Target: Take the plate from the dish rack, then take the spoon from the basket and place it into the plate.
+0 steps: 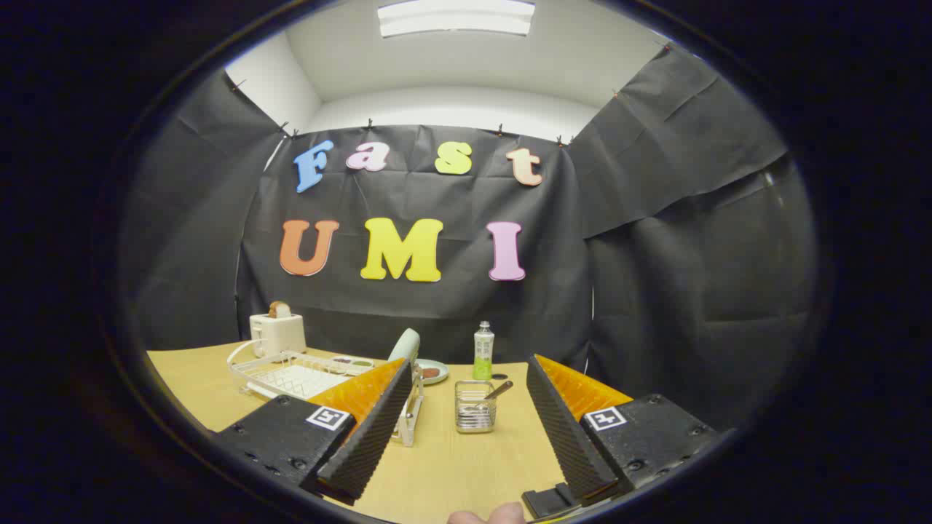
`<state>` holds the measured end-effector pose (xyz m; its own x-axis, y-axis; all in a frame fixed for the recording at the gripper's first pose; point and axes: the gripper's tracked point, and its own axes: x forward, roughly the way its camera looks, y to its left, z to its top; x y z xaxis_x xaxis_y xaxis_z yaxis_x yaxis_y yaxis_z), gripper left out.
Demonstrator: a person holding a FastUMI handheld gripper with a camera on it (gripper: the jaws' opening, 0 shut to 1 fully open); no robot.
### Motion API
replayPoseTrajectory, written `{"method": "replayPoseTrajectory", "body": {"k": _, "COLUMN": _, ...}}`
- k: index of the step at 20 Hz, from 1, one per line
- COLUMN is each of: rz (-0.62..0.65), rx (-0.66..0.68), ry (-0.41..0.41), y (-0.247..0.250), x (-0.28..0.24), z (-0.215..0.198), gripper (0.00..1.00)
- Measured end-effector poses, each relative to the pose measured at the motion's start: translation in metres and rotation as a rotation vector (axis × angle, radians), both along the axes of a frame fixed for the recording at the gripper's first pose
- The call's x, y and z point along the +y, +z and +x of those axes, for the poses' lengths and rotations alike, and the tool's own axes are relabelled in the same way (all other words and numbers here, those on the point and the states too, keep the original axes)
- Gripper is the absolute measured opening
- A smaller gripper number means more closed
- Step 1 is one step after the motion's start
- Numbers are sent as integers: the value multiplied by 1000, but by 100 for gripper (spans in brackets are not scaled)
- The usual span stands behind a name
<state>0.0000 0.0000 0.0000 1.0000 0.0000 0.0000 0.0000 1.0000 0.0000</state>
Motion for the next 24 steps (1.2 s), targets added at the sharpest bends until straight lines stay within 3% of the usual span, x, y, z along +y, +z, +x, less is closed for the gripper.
{"method": "replayPoseTrajectory", "body": {"k": 13, "rz": 4, "rx": 42, "ry": 5, "y": -10, "x": 4, "z": 1, "gripper": 100}}
{"method": "replayPoseTrajectory", "body": {"k": 24, "rz": 30, "rx": 123, "ry": 46, "y": -6, "x": 17, "z": 36, "gripper": 100}}
